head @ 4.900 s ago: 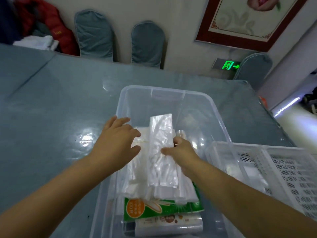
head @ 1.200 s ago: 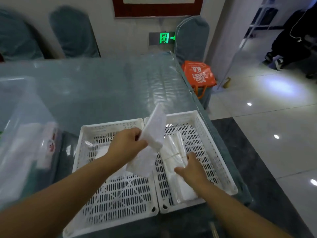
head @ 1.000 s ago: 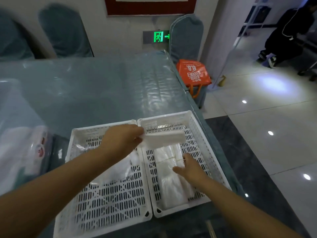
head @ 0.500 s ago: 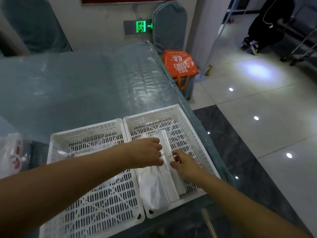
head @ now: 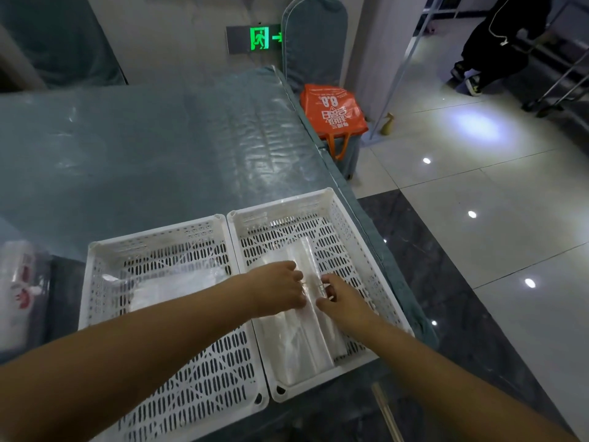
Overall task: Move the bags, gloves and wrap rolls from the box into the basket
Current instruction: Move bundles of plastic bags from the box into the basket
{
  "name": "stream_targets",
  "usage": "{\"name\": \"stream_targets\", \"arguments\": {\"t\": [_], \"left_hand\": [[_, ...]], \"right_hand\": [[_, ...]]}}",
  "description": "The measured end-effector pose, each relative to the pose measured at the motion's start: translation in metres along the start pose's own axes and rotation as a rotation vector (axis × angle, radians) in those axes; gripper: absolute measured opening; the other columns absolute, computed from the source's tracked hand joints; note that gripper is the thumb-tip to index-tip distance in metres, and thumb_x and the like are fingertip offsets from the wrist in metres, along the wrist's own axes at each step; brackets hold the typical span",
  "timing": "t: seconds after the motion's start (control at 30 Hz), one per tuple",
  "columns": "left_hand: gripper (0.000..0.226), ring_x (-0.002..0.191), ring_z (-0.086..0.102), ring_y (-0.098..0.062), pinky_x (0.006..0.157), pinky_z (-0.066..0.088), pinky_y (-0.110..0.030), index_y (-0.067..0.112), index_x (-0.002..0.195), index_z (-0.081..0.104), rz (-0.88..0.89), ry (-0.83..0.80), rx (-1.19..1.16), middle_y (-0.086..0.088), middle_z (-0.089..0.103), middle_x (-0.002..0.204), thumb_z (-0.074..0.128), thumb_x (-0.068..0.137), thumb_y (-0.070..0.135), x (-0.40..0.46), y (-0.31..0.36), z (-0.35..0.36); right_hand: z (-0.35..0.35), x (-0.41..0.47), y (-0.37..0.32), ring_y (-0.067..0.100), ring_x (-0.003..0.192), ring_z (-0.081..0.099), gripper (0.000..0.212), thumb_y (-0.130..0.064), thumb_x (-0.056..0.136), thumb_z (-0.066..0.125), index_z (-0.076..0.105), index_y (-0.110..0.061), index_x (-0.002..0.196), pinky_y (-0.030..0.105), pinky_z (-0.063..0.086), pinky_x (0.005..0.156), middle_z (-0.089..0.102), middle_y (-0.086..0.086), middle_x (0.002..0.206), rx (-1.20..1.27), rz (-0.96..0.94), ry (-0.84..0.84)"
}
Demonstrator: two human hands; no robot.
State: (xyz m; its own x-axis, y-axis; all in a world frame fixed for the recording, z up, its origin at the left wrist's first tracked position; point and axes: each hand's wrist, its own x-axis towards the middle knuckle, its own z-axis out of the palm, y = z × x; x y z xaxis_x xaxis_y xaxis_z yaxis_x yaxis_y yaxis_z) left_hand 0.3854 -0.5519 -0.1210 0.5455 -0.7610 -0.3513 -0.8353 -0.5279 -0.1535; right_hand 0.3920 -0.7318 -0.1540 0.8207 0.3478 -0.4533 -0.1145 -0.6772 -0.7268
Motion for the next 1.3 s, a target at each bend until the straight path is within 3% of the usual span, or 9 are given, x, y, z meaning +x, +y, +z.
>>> {"name": "stream_targets", "arguments": {"t": [0.27, 0.4, 0.57, 0.7, 0.8, 1.0, 1.07, 1.17, 1.3], "left_hand": [[0.047, 0.098, 0.056, -0.022, 0.092, 0.044, -0.035, 0.016, 0.114, 0.053, -0.238, 0.301, -0.225, -0.004, 0.061, 0.110, 0.068, 0.072, 0.003, -0.018, 0.010, 0.009], [0.054, 0.103, 0.060, -0.017, 0.091, 0.047, -0.031, 0.021, 0.114, 0.059, -0.201, 0.398, -0.253, 0.002, 0.065, 0.112, 0.078, 0.064, 0.015, -0.018, 0.026, 0.017], [0.057, 0.105, 0.059, -0.020, 0.092, 0.047, -0.033, 0.022, 0.116, 0.058, -0.252, 0.349, -0.256, 0.002, 0.065, 0.110, 0.077, 0.063, 0.017, -0.020, 0.027, 0.023], [0.063, 0.109, 0.056, -0.022, 0.087, 0.048, -0.033, 0.021, 0.123, 0.053, -0.322, 0.337, -0.307, -0.003, 0.062, 0.117, 0.077, 0.065, 0.012, -0.020, 0.032, 0.025], [0.061, 0.130, 0.038, -0.022, 0.098, 0.040, -0.036, 0.019, 0.134, 0.043, -0.369, 0.293, -0.412, -0.006, 0.046, 0.140, 0.062, 0.078, 0.005, -0.019, 0.038, 0.032], [0.061, 0.141, 0.019, -0.014, 0.110, 0.023, -0.031, 0.022, 0.140, 0.034, -0.421, 0.210, -0.486, 0.000, 0.029, 0.152, 0.052, 0.085, 0.002, -0.015, 0.044, 0.037], [0.061, 0.140, 0.022, -0.016, 0.110, 0.024, -0.033, 0.021, 0.139, 0.036, -0.434, 0.216, -0.458, -0.001, 0.031, 0.151, 0.054, 0.084, 0.002, -0.020, 0.045, 0.030], [0.051, 0.127, 0.045, -0.023, 0.101, 0.039, -0.037, 0.018, 0.126, 0.053, -0.503, 0.331, -0.388, -0.007, 0.050, 0.138, 0.062, 0.079, 0.002, -0.040, 0.043, 0.011], [0.036, 0.097, 0.063, -0.020, 0.083, 0.053, -0.035, 0.020, 0.114, 0.062, -0.712, 0.381, -0.329, -0.001, 0.067, 0.113, 0.065, 0.079, 0.012, -0.095, 0.041, -0.020]], "right_hand": [[0.003, -0.004, 0.001, 0.003, 0.090, 0.052, 0.053, -0.017, 0.085, 0.062, 0.039, -0.033, 0.129, 0.019, 0.042, 0.073, 0.051, -0.016, 0.099, 0.007, -0.022, -0.009], [0.003, -0.005, 0.001, 0.003, 0.095, 0.050, 0.052, -0.022, 0.086, 0.061, 0.039, -0.033, 0.132, 0.016, 0.040, 0.074, 0.049, -0.014, 0.104, 0.008, -0.068, -0.002], [0.009, -0.011, 0.004, 0.002, 0.088, 0.058, 0.039, -0.018, 0.087, 0.058, 0.046, -0.038, 0.118, 0.020, 0.049, 0.073, 0.058, -0.017, 0.096, 0.013, -0.057, -0.052], [0.008, -0.010, 0.003, 0.002, 0.088, 0.057, 0.039, -0.015, 0.085, 0.060, 0.048, -0.035, 0.117, 0.019, 0.046, 0.071, 0.059, -0.015, 0.099, -0.032, -0.061, -0.035], [0.008, -0.013, 0.004, 0.001, 0.075, 0.054, 0.027, -0.015, 0.085, 0.058, 0.049, -0.034, 0.103, 0.020, 0.043, 0.064, 0.055, -0.014, 0.087, -0.200, -0.111, 0.005], [0.003, -0.021, 0.004, 0.009, 0.078, 0.051, 0.022, -0.019, 0.086, 0.054, 0.049, -0.026, 0.107, 0.027, 0.048, 0.068, 0.050, -0.005, 0.099, -0.497, -0.153, 0.128], [0.001, -0.022, 0.000, 0.010, 0.086, 0.053, 0.028, -0.020, 0.087, 0.054, 0.050, -0.025, 0.115, 0.028, 0.050, 0.075, 0.054, -0.004, 0.107, -0.523, -0.167, 0.164], [-0.002, -0.022, -0.018, 0.013, 0.102, 0.054, 0.039, -0.021, 0.088, 0.056, 0.048, -0.024, 0.127, 0.031, 0.049, 0.085, 0.055, -0.002, 0.120, -0.510, -0.240, 0.215], [0.005, -0.026, -0.067, 0.012, 0.095, 0.058, 0.035, -0.016, 0.088, 0.054, 0.055, -0.024, 0.122, 0.032, 0.050, 0.081, 0.059, -0.004, 0.117, -0.480, -0.428, 0.210]]}}
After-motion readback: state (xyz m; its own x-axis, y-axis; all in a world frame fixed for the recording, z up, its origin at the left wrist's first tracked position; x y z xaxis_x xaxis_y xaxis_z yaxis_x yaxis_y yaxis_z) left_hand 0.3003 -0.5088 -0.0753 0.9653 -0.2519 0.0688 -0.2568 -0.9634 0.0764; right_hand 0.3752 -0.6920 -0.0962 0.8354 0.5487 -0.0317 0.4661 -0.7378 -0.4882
